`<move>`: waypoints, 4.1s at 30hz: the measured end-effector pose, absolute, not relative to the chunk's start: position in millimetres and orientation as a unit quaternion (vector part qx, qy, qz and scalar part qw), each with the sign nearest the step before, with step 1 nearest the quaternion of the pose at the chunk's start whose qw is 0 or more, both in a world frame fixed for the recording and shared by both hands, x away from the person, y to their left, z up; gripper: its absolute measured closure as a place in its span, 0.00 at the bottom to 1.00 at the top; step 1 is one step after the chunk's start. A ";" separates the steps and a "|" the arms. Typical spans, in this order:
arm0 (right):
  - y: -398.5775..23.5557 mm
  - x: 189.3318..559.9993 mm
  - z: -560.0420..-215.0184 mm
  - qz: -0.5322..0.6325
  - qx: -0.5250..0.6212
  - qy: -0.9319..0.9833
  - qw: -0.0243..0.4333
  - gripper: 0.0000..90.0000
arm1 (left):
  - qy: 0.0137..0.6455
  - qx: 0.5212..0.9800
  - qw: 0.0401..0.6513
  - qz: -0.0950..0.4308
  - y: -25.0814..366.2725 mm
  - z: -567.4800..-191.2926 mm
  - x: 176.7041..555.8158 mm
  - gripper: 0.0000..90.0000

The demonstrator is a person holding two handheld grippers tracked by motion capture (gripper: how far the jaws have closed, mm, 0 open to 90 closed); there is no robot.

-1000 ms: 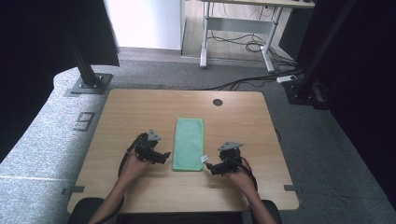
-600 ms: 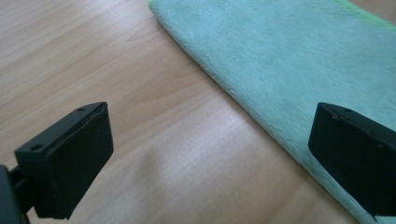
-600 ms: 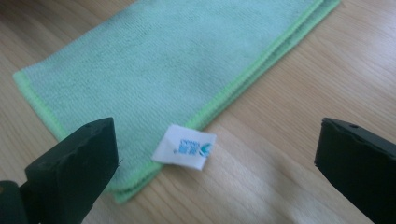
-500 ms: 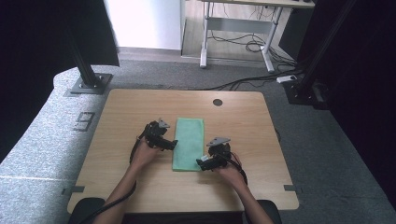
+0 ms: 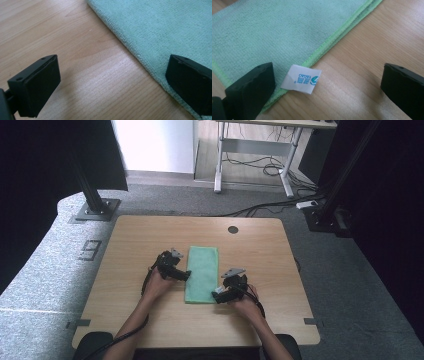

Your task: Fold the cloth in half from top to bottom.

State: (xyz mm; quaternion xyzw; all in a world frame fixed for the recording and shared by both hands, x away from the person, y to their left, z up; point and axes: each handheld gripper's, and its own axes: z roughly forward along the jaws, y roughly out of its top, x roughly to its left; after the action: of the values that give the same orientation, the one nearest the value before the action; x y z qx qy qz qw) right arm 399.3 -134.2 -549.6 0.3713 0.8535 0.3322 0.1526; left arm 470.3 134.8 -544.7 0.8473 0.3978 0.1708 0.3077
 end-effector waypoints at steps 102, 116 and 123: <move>-102.9 503.2 -537.5 0.342 0.380 0.852 0.117 0.81 | 0.388 0.850 0.328 0.138 142.6 -549.1 410.1 0.01; -104.1 490.8 -521.4 0.342 0.361 0.857 0.134 0.94 | 0.392 0.848 0.328 0.140 142.0 -549.2 409.6 0.01; -105.3 477.6 -496.8 0.363 0.346 0.853 0.144 0.94 | 0.392 0.848 0.326 0.140 142.0 -549.1 409.5 0.01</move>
State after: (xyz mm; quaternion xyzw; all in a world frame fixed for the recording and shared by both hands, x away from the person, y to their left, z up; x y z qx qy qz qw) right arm 477.6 -105.3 -496.8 0.3456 0.8531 0.3635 0.1437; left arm 409.5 142.0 -549.1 0.8485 0.3923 0.1403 0.3264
